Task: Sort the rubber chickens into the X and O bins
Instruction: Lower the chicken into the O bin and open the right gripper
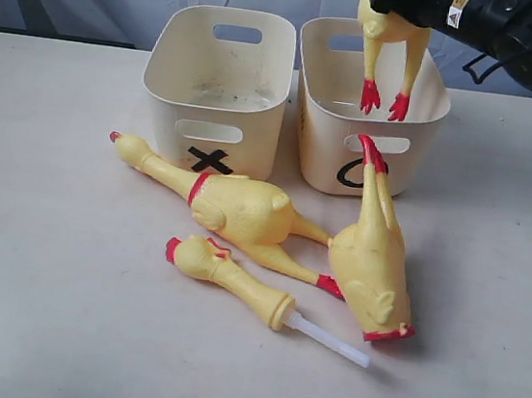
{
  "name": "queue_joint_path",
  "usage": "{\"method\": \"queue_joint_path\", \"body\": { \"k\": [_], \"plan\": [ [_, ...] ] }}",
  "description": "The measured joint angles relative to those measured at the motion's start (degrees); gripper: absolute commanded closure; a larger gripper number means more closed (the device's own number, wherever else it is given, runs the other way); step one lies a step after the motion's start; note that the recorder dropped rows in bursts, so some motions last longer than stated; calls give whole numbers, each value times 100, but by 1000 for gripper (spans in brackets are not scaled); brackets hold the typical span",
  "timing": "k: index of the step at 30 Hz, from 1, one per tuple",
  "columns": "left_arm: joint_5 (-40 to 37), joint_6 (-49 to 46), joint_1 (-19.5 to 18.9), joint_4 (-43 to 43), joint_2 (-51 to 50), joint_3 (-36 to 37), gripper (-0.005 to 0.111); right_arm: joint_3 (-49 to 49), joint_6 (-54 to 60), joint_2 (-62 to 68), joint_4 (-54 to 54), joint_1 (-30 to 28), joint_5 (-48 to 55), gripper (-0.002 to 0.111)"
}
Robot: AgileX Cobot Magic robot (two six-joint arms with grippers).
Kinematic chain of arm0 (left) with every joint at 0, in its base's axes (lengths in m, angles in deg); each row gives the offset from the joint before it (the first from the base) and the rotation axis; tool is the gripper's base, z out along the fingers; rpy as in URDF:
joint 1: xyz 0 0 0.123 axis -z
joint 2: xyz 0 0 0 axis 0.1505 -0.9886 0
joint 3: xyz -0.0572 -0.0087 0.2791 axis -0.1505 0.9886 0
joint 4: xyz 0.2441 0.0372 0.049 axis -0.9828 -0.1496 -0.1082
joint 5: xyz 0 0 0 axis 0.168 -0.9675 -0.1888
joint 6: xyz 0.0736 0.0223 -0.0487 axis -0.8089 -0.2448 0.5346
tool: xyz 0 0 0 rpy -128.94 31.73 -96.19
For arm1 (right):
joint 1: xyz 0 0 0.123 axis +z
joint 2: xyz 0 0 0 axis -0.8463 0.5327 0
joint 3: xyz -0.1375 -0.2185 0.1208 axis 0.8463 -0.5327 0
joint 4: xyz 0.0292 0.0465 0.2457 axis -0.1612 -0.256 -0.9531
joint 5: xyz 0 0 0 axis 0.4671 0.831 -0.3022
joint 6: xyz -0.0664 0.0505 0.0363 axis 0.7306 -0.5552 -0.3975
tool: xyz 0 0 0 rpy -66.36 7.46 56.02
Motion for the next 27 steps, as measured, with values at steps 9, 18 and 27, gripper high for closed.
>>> {"method": "queue_joint_path", "body": {
  "k": [9,18,27],
  "plan": [
    [0,0,0,0,0,0,107,0,-1129,-54,783,0,117,38],
    [0,0,0,0,0,0,107,0,-1839,-115,1486,0,105,37],
    [0,0,0,0,0,0,107,0,-2630,-867,2625,0,158,38]
  ]
}}
